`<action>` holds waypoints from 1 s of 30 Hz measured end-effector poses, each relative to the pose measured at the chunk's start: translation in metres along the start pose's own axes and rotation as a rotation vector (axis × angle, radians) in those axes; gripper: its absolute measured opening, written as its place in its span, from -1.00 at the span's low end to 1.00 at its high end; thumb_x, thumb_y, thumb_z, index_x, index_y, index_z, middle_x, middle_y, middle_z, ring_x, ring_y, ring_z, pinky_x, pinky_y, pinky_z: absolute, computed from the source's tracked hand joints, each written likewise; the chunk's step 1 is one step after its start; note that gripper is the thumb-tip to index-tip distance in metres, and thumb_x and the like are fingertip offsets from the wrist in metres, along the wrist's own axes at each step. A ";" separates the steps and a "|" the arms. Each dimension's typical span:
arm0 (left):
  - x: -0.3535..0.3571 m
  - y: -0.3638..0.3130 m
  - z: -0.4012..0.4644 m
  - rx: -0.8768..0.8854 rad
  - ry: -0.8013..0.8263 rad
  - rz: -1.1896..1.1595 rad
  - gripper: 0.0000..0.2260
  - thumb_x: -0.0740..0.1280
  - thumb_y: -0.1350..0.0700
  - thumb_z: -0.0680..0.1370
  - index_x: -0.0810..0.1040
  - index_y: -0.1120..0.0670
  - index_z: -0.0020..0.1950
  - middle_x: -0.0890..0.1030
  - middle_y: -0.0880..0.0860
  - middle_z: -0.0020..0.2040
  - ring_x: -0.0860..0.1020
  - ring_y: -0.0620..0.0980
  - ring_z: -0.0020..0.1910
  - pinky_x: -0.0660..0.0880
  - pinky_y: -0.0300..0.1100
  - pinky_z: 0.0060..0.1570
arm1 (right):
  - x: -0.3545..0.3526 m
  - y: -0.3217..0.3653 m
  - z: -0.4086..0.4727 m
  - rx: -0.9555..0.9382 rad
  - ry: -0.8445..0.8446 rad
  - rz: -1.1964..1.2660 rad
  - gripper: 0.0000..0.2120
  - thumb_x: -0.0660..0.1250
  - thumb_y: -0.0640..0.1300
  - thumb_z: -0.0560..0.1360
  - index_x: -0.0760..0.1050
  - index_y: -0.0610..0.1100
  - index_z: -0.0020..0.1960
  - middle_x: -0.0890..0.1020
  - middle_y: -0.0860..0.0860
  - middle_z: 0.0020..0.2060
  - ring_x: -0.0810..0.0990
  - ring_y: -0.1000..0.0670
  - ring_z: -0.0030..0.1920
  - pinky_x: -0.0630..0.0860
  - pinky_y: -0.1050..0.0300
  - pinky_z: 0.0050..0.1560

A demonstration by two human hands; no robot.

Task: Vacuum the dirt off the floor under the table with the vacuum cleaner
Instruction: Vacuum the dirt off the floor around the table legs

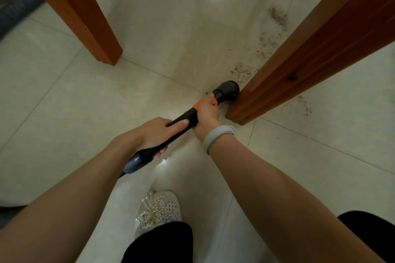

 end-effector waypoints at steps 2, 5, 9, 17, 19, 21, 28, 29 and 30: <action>-0.004 -0.003 0.004 -0.001 -0.017 0.004 -0.49 0.08 -0.32 0.54 0.48 0.10 0.08 0.51 0.01 -0.53 0.48 -0.02 -0.55 0.48 -0.21 -0.35 | 0.003 0.005 0.004 0.000 0.014 0.002 -0.49 -0.01 0.19 0.61 0.31 -0.20 0.29 0.51 -0.16 -0.02 0.57 -0.22 0.09 0.50 -0.17 0.17; -0.006 -0.010 0.014 0.012 -0.066 0.004 -0.49 0.09 -0.32 0.54 0.48 0.11 0.02 0.53 0.03 -0.50 0.50 -0.03 -0.54 0.47 -0.21 -0.35 | 0.005 0.017 0.011 -0.013 0.047 0.015 -0.56 0.00 0.20 0.60 0.30 -0.13 0.24 0.50 -0.14 -0.08 0.57 -0.22 0.09 0.51 -0.17 0.17; -0.003 -0.017 0.026 0.018 -0.142 0.004 -0.54 0.07 -0.33 0.54 0.45 0.05 -0.07 0.57 0.06 -0.41 0.54 -0.01 -0.46 0.54 -0.13 -0.24 | 0.012 0.033 0.018 -0.063 0.072 -0.033 -0.47 -0.01 0.22 0.60 0.30 -0.18 0.33 0.52 -0.18 0.04 0.56 -0.24 0.10 0.50 -0.18 0.18; -0.004 -0.011 0.026 -0.011 -0.270 0.010 -0.54 0.07 -0.33 0.54 0.44 0.05 -0.08 0.60 0.08 -0.34 0.57 0.03 -0.38 0.56 -0.07 -0.11 | 0.027 0.037 0.018 -0.058 0.143 -0.055 -0.41 0.03 0.22 0.59 0.24 -0.17 0.42 0.49 -0.18 0.17 0.53 -0.24 0.15 0.48 -0.18 0.21; 0.005 -0.002 0.015 -0.024 -0.269 0.003 -0.53 0.08 -0.33 0.54 0.45 0.06 -0.10 0.59 0.08 -0.37 0.57 0.03 -0.41 0.57 -0.08 -0.15 | 0.025 0.022 0.009 -0.034 0.172 -0.062 -0.39 0.03 0.25 0.57 0.21 -0.16 0.43 0.51 -0.19 0.15 0.55 -0.24 0.12 0.50 -0.19 0.17; 0.014 0.013 0.001 -0.031 -0.257 -0.016 -0.54 0.10 -0.32 0.53 0.46 0.07 -0.11 0.58 0.08 -0.40 0.56 0.03 -0.44 0.57 -0.07 -0.19 | 0.020 0.005 -0.003 -0.027 0.196 -0.040 -0.47 0.04 0.23 0.58 0.26 -0.18 0.33 0.52 -0.14 -0.07 0.60 -0.21 -0.02 0.54 -0.16 0.12; 0.044 0.054 -0.055 -0.106 -0.157 0.077 -0.57 0.12 -0.28 0.55 0.46 0.08 -0.14 0.53 0.03 -0.49 0.49 -0.01 -0.52 0.47 -0.17 -0.33 | 0.000 -0.067 -0.056 0.066 0.256 0.037 -0.50 0.04 0.19 0.60 0.27 -0.17 0.33 0.51 -0.07 -0.18 0.58 -0.03 -0.36 0.55 0.09 -0.32; 0.047 0.056 -0.062 -0.116 -0.138 0.075 -0.57 0.13 -0.28 0.54 0.46 0.08 -0.15 0.52 0.02 -0.50 0.48 -0.01 -0.53 0.46 -0.19 -0.36 | -0.004 -0.075 -0.061 0.084 0.257 0.062 -0.48 0.04 0.20 0.60 0.27 -0.18 0.35 0.51 -0.08 -0.17 0.58 -0.03 -0.36 0.54 0.09 -0.33; 0.050 0.059 -0.068 -0.125 -0.122 0.073 -0.56 0.13 -0.28 0.54 0.46 0.10 -0.14 0.51 0.01 -0.51 0.47 -0.01 -0.53 0.45 -0.20 -0.37 | -0.007 -0.082 -0.067 0.106 0.263 0.092 -0.47 0.05 0.20 0.60 0.26 -0.18 0.37 0.51 -0.08 -0.16 0.58 -0.02 -0.35 0.54 0.10 -0.34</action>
Point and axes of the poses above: each hand's wrist, its own z-axis towards the middle knuckle, its own x-axis out of the palm, y = z × x, the point moved 4 cm from there along z, towards the middle knuckle
